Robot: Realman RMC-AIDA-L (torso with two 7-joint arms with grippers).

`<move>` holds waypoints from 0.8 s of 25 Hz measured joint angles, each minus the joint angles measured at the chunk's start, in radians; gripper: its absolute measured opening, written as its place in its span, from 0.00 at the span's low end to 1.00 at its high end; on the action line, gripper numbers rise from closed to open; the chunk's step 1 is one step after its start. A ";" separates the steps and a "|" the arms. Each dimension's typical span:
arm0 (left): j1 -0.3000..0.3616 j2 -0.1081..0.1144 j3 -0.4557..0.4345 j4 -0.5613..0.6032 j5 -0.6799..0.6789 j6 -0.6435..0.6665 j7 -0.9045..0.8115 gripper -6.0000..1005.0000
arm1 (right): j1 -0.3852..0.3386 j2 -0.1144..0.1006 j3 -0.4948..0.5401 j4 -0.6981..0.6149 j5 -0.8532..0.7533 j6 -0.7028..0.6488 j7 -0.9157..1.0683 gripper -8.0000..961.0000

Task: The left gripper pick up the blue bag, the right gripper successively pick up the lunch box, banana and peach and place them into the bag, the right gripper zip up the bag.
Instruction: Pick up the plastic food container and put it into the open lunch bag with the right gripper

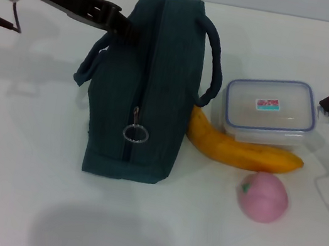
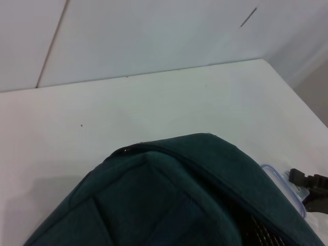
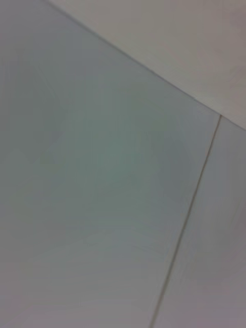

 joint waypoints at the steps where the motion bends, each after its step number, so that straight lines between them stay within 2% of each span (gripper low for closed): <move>1: 0.000 0.000 0.000 0.000 0.000 0.000 0.001 0.06 | 0.000 0.000 0.000 0.000 0.000 0.000 0.000 0.11; 14: 0.000 -0.005 0.000 0.001 0.000 0.000 0.004 0.06 | -0.004 0.000 0.009 0.003 0.029 0.003 0.371 0.11; 20: 0.000 -0.005 0.000 0.001 0.000 -0.001 0.006 0.06 | -0.011 0.000 0.013 -0.003 0.040 -0.007 0.451 0.11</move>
